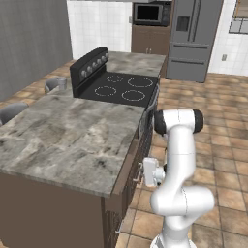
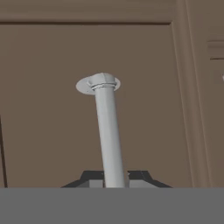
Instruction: Take a straw from the drawer in front and place it inside the glass cup on the dining counter.
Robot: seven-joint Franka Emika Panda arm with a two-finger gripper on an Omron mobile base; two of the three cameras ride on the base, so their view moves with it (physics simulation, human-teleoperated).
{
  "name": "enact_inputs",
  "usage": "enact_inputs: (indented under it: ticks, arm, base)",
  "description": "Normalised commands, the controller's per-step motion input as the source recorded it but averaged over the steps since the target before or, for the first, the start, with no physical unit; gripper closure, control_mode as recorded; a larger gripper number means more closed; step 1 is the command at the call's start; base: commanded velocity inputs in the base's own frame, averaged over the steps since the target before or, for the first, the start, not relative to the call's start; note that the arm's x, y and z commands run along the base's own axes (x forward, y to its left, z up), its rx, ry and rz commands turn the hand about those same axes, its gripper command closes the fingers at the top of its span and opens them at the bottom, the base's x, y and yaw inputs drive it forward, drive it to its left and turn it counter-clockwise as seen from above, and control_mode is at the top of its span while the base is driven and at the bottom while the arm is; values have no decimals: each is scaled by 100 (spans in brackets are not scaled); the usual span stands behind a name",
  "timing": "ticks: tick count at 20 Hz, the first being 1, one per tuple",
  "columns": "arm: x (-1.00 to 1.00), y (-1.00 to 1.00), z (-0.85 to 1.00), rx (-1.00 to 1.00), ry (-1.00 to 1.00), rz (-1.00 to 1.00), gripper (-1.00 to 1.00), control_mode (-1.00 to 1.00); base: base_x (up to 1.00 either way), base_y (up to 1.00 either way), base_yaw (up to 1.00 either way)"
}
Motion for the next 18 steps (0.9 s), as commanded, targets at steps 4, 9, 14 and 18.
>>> enact_inputs:
  ticks: [4, 9, 14, 18]
  arm:
    - [-3, -100, 0, 0, 0, 0, 100, -100]
    - [-8, -100, 0, 0, 0, 0, 100, -100]
    - [-4, -100, 0, 0, 0, 0, 100, -100]
    - [-6, -100, 0, 0, 1, 0, 100, -100]
  base:
    - [0, 0, 0]
    - [0, 0, 0]
    - [0, 0, 0]
    - [0, 0, 0]
